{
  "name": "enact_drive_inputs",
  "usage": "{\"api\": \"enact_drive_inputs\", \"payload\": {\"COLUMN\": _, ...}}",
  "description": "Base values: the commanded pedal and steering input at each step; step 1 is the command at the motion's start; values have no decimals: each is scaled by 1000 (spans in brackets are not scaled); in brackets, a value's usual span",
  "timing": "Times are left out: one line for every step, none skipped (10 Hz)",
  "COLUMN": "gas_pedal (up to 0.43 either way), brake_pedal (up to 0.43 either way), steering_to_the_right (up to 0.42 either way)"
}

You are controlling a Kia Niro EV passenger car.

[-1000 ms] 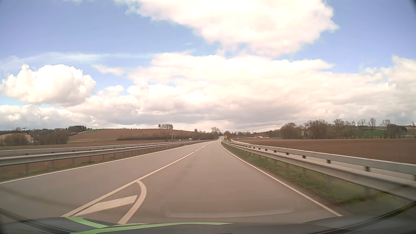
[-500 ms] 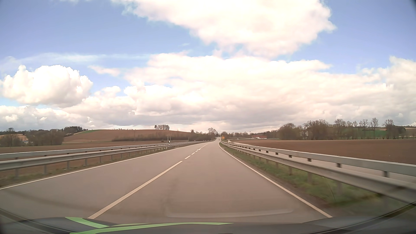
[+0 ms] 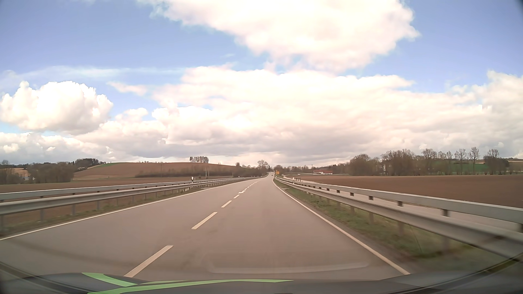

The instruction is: Follow the waypoints while adhering to traffic rules and regulations

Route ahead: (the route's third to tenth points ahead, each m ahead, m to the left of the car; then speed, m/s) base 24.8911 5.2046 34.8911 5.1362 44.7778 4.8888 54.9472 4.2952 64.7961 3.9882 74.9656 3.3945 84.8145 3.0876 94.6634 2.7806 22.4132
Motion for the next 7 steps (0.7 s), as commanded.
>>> {"api": "enact_drive_inputs", "payload": {"gas_pedal": 280, "brake_pedal": 0, "steering_to_the_right": 4}}
{"api": "enact_drive_inputs", "payload": {"gas_pedal": 268, "brake_pedal": 0, "steering_to_the_right": 3}}
{"api": "enact_drive_inputs", "payload": {"gas_pedal": 268, "brake_pedal": 0, "steering_to_the_right": 2}}
{"api": "enact_drive_inputs", "payload": {"gas_pedal": 268, "brake_pedal": 0, "steering_to_the_right": 0}}
{"api": "enact_drive_inputs", "payload": {"gas_pedal": 268, "brake_pedal": 0, "steering_to_the_right": 0}}
{"api": "enact_drive_inputs", "payload": {"gas_pedal": 260, "brake_pedal": 0, "steering_to_the_right": 0}}
{"api": "enact_drive_inputs", "payload": {"gas_pedal": 260, "brake_pedal": 0, "steering_to_the_right": 0}}
